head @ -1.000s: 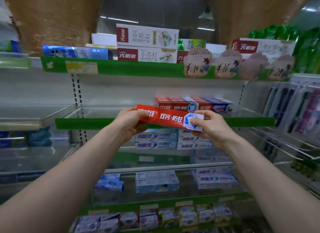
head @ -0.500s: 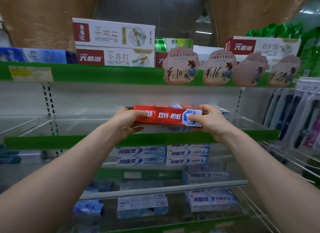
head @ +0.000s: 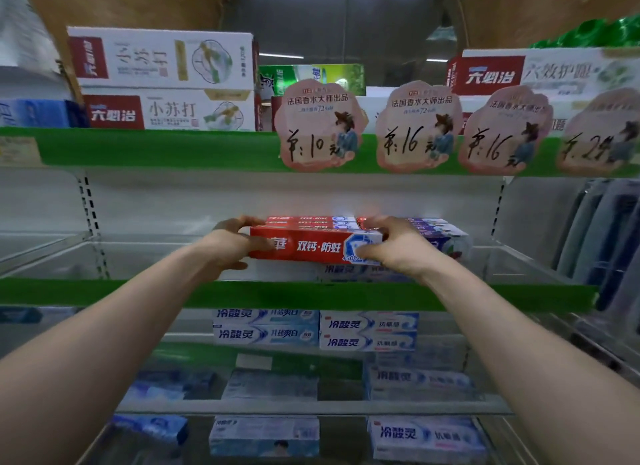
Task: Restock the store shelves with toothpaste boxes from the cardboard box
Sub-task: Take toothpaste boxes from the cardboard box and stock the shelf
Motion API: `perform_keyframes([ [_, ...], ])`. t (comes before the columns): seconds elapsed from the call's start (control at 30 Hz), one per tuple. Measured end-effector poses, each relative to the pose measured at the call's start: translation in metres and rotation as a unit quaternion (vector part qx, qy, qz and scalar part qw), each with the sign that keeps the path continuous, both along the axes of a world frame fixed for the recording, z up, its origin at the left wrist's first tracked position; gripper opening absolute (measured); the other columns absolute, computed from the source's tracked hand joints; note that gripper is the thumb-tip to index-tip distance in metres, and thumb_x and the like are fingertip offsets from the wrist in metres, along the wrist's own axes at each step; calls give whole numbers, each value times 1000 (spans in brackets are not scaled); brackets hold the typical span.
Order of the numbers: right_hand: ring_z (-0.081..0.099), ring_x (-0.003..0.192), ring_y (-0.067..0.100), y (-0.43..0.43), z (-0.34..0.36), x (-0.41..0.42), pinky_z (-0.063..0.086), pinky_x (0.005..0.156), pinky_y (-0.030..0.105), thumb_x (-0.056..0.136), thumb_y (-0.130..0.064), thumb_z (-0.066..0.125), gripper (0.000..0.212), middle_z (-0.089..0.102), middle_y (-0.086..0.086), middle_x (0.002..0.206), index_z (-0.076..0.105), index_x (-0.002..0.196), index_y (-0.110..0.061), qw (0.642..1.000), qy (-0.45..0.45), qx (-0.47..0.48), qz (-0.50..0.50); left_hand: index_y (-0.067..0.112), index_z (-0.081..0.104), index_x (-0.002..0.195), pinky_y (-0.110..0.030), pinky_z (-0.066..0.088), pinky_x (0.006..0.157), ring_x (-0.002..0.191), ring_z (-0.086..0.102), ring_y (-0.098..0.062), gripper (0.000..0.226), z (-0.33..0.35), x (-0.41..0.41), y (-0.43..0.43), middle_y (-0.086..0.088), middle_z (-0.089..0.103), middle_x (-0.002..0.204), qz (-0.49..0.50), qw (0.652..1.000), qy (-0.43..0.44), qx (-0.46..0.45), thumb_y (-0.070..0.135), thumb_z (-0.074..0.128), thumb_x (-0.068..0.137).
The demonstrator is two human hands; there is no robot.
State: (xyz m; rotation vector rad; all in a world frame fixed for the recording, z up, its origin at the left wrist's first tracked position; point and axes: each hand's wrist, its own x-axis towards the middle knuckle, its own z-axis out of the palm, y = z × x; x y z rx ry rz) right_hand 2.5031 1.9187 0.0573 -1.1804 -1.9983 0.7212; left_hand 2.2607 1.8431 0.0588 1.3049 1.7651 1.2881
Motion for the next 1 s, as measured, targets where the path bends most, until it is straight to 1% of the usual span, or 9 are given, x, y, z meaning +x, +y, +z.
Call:
perform_keyframes([
  [0.07, 55, 117, 22, 7, -2, -2, 47, 92, 29, 83, -20, 72, 60, 50, 5, 140, 47, 138, -15, 999, -47, 10, 1, 21, 49, 125, -36, 49, 88, 101, 56, -21, 43, -4, -2, 2, -1, 60, 104, 7, 999, 52, -13, 16, 67, 86],
  [0.13, 58, 112, 22, 10, -1, -5, 48, 92, 31, 84, -24, 73, 62, 50, 4, 141, 47, 139, -18, 995, -95, 21, -6, 18, 48, 127, -30, 48, 78, 93, 57, -17, 44, -7, -4, 5, -4, 61, 107, 4, 995, 97, -25, 16, 66, 87],
  [0.23, 62, 104, 20, 13, 0, -10, 51, 91, 34, 84, -25, 71, 59, 53, 1, 137, 48, 138, -21, 989, -143, 43, -13, 16, 50, 126, -31, 44, 83, 93, 57, -18, 44, -9, -6, 11, -5, 61, 110, 10, 989, 145, -39, 17, 68, 86],
  [0.33, 55, 114, 19, 17, -4, -11, 47, 98, 36, 84, -27, 70, 56, 49, -1, 138, 50, 136, -22, 982, -174, 69, -16, 15, 51, 129, -31, 42, 85, 98, 56, -20, 47, -10, -9, 18, -2, 61, 109, 23, 983, 177, -50, 19, 69, 85],
  [0.4, 49, 122, 20, 18, -6, -12, 43, 103, 37, 85, -29, 70, 56, 46, -2, 140, 50, 136, -22, 979, -187, 76, -14, 15, 52, 129, -30, 41, 84, 97, 56, -18, 47, -8, -12, 21, -1, 61, 110, 19, 980, 190, -62, 19, 68, 86],
  [0.63, 46, 120, 22, 22, -5, -20, 41, 103, 39, 89, -31, 65, 52, 46, 0, 132, 48, 137, -22, 944, -286, 161, -16, 15, 51, 124, -26, 43, 78, 97, 57, -16, 45, -7, -22, 30, -1, 62, 112, 11, 974, 212, -82, 22, 70, 84],
  [0.73, 46, 118, 23, 23, -6, -23, 43, 102, 40, 88, -28, 66, 52, 43, 1, 129, 48, 137, -22, 943, -286, 170, -15, 17, 45, 125, -26, 44, 72, 89, 59, -14, 50, -5, -25, 31, -3, 62, 107, 12, 977, 197, -85, 18, 71, 83],
  [0.87, 42, 121, 22, 26, -8, -26, 42, 102, 38, 89, -26, 65, 49, 44, 2, 130, 49, 135, -20, 935, -296, 192, -14, 20, 37, 135, -27, 44, 72, 87, 59, -13, 61, -1, -24, 32, -3, 60, 103, -5, 977, 195, -91, 13, 70, 84],
  [1.0, 39, 122, 23, 30, -11, -32, 42, 101, 37, 91, -23, 61, 49, 42, 4, 130, 47, 138, -20, 935, -293, 198, -25, 17, 43, 129, -23, 45, 65, 84, 59, -14, 50, -2, -24, 35, -2, 60, 97, 5, 974, 211, -88, 12, 67, 86],
])
